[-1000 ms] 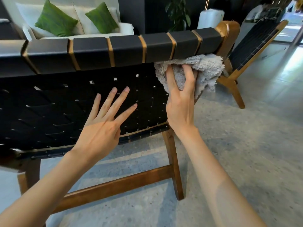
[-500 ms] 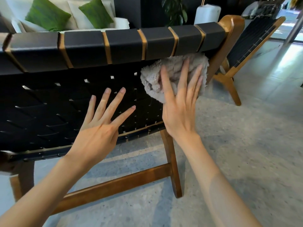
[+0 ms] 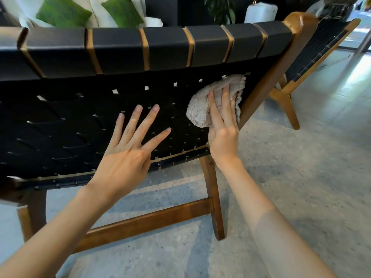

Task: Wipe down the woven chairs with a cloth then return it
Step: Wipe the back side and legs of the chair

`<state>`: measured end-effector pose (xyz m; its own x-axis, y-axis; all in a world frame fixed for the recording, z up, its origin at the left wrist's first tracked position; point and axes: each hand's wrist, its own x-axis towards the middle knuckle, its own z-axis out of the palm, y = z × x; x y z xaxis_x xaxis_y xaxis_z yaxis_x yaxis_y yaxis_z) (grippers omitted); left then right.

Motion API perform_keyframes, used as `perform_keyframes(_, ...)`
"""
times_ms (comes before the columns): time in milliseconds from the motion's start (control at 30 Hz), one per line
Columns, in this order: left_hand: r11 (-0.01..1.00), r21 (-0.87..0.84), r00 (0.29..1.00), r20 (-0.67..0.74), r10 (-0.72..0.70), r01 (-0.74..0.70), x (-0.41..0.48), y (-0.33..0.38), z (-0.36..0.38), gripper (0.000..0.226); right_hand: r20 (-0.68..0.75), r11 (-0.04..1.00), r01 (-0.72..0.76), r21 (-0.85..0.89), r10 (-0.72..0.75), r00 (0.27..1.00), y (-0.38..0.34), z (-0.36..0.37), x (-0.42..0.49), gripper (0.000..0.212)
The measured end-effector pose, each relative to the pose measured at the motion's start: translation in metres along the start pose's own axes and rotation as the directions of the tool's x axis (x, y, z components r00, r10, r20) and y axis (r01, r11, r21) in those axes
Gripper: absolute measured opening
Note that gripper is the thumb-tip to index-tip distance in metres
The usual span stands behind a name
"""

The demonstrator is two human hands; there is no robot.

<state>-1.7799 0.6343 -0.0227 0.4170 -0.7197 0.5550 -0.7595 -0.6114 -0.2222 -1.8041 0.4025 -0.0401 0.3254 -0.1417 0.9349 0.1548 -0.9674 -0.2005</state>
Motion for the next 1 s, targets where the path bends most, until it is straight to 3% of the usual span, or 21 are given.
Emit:
perform_keyframes(267,0.998,0.065,1.0,-0.009,-0.006,0.007,-0.002,-0.001,-0.002,0.079,-0.236,0.995,0.087,-0.042,-0.095,0.967,-0.018,-0.028,0.026,0.037)
perform_keyframes(400,0.996,0.088,0.999,-0.025,-0.024,0.026,-0.003,-0.001,0.0,0.079,-0.244,0.999,0.018,-0.038,-0.026,0.969,-0.02,-0.013,0.04,0.041)
perform_keyframes(600,0.991,0.126,0.999,-0.024,-0.042,0.045,-0.01,-0.008,0.013,0.079,-0.222,0.998,0.065,0.015,-0.06,0.973,-0.004,0.006,0.026,0.037)
perform_keyframes(733,0.99,0.122,0.997,-0.015,-0.073,0.074,-0.018,-0.009,0.025,0.079,-0.073,0.998,0.008,0.068,-0.003,0.997,0.017,0.033,-0.024,0.057)
perform_keyframes(833,0.99,0.107,0.996,0.004,-0.088,0.088,-0.023,-0.007,0.035,0.08,0.131,0.997,-0.06,0.048,0.054,0.99,0.031,0.052,-0.072,0.069)
perform_keyframes(933,0.991,0.106,0.996,0.012,-0.089,0.088,-0.025,-0.007,0.041,0.081,0.342,0.997,-0.077,-0.019,0.079,0.936,0.042,0.067,-0.119,0.085)
perform_keyframes(1000,0.991,0.1,0.996,0.008,-0.093,0.092,-0.025,-0.008,0.043,0.081,0.453,0.985,-0.154,-0.078,0.173,0.875,0.04,0.078,-0.142,0.095)
